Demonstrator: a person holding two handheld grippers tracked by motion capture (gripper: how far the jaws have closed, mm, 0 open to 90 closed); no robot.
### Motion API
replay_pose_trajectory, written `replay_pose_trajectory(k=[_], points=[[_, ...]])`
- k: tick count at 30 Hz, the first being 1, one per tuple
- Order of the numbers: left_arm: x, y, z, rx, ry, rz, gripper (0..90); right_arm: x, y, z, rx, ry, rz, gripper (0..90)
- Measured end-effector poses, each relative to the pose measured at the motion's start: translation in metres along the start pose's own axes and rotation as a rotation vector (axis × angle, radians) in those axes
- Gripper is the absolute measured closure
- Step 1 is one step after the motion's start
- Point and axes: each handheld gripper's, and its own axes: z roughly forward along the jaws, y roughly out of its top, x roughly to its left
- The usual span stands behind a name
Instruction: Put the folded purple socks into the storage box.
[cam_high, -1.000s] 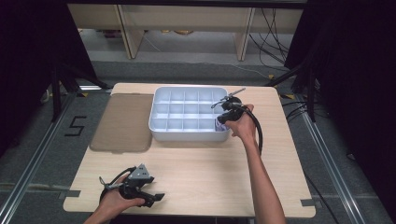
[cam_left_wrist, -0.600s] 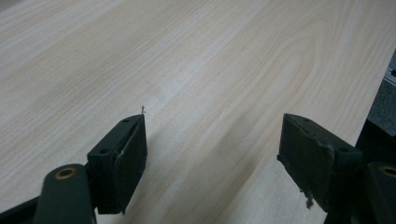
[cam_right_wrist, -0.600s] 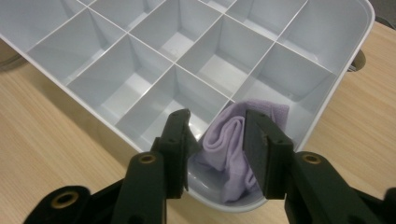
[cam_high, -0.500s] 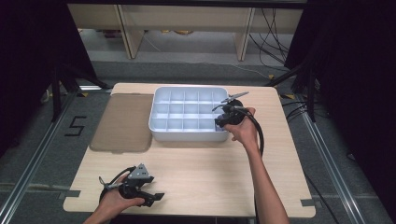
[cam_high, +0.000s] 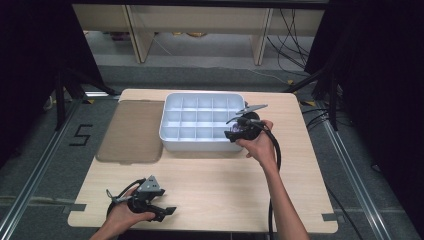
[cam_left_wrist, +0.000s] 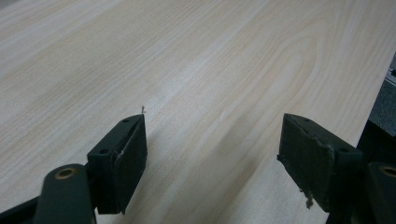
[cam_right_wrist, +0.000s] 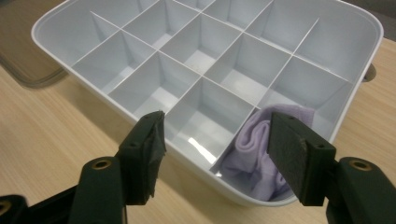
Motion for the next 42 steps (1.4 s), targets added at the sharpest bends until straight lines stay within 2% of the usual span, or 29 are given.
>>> replay_pose_trajectory(k=[3, 4, 7, 8, 10, 11, 12, 14, 15, 17, 18, 19, 20, 21, 22, 23, 25, 26, 29, 31, 34, 36, 37, 38, 39, 40, 41, 42], points=[[0.001, 0.000, 0.000, 0.000, -0.004, 0.003, 23.3, 0.007, -0.003, 0.000, -0.024, 0.011, 0.016, 35.4], [0.001, 0.000, 0.000, -0.003, -0.001, 0.004, 23.3, 0.009, -0.004, -0.002, -0.013, 0.012, 0.007, 35.0], [0.001, 0.000, 0.000, -0.005, 0.002, 0.003, 23.3, 0.015, -0.007, -0.003, -0.030, 0.023, 0.000, 33.4], [0.001, 0.000, 0.000, -0.006, 0.007, 0.001, 23.3, 0.017, -0.008, -0.001, -0.067, 0.022, -0.015, 33.2], [0.000, 0.000, 0.000, -0.007, 0.001, 0.000, 23.3, 0.022, -0.009, -0.005, -0.034, 0.040, 0.002, 33.0], [0.001, 0.000, -0.001, -0.003, 0.000, 0.006, 23.3, 0.023, -0.010, -0.005, -0.050, 0.039, -0.028, 32.9], [0.000, 0.000, 0.000, -0.011, 0.002, -0.005, 23.3, 0.027, -0.011, -0.006, -0.041, 0.045, 0.002, 33.0], [0.000, 0.000, -0.001, -0.008, 0.001, 0.002, 23.3, 0.030, -0.013, -0.006, -0.048, 0.045, -0.018, 32.7], [0.000, 0.000, -0.001, -0.009, 0.003, -0.003, 23.3, 0.032, -0.013, -0.006, -0.050, 0.054, -0.007, 32.6], [0.001, 0.000, -0.001, -0.011, 0.009, 0.000, 23.3, 0.034, -0.015, -0.005, -0.066, 0.054, -0.031, 32.2], [0.000, 0.000, -0.001, -0.013, 0.007, -0.020, 23.3, 0.037, -0.016, -0.006, -0.063, 0.057, -0.012, 32.2], [-0.001, 0.000, 0.000, -0.019, 0.003, -0.026, 23.3, 0.037, -0.018, -0.005, -0.074, 0.055, -0.026, 32.1], [0.000, 0.000, -0.001, -0.010, 0.005, -0.015, 23.3, 0.039, -0.019, -0.006, -0.058, 0.060, -0.018, 32.0], [0.000, 0.000, -0.001, -0.011, 0.003, -0.017, 23.3, 0.038, -0.020, -0.005, -0.070, 0.060, -0.034, 31.8], [0.000, 0.000, -0.001, -0.012, 0.003, -0.015, 23.3, 0.041, -0.022, -0.004, -0.076, 0.070, -0.017, 31.7], [0.000, 0.000, -0.001, -0.013, 0.013, -0.002, 23.3, 0.041, -0.023, -0.004, -0.078, 0.060, -0.025, 31.3], [-0.001, 0.000, -0.001, -0.017, 0.006, -0.006, 23.3, 0.043, -0.027, -0.003, -0.070, 0.070, -0.031, 30.8], [0.000, 0.001, -0.002, -0.008, 0.002, 0.009, 23.3, 0.044, -0.028, -0.003, -0.062, 0.071, -0.018, 30.8], [0.000, 0.000, -0.002, -0.011, 0.002, 0.006, 23.3, 0.046, -0.032, -0.003, -0.065, 0.077, -0.016, 30.3], [0.000, 0.000, -0.002, -0.013, 0.002, 0.005, 23.3, 0.047, -0.034, -0.004, -0.080, 0.080, -0.035, 29.9], [0.000, 0.000, -0.002, -0.012, 0.002, 0.005, 23.3, 0.051, -0.036, -0.006, -0.066, 0.086, -0.019, 28.5], [0.000, 0.001, -0.002, -0.013, 0.004, 0.005, 23.3, 0.052, -0.036, -0.007, -0.076, 0.091, -0.033, 28.2], [0.000, 0.001, -0.002, -0.013, 0.003, 0.006, 23.3, 0.052, -0.037, -0.009, -0.075, 0.079, -0.045, 28.1], [0.000, 0.001, -0.002, -0.013, 0.003, 0.005, 23.3, 0.055, -0.038, -0.009, -0.088, 0.096, -0.023, 28.1], [0.000, 0.001, -0.002, -0.014, 0.003, 0.004, 23.3, 0.055, -0.040, -0.009, -0.092, 0.091, -0.040, 28.1], [0.000, 0.001, -0.002, -0.013, 0.003, 0.005, 23.3, 0.057, -0.042, -0.010, -0.079, 0.102, -0.025, 28.1], [0.000, 0.001, -0.002, -0.013, 0.004, 0.005, 23.3, 0.057, -0.044, -0.009, -0.080, 0.097, -0.045, 28.1], [0.000, 0.001, -0.002, -0.014, 0.003, 0.004, 23.3, 0.059, -0.046, -0.009, -0.077, 0.106, -0.037, 28.1]])
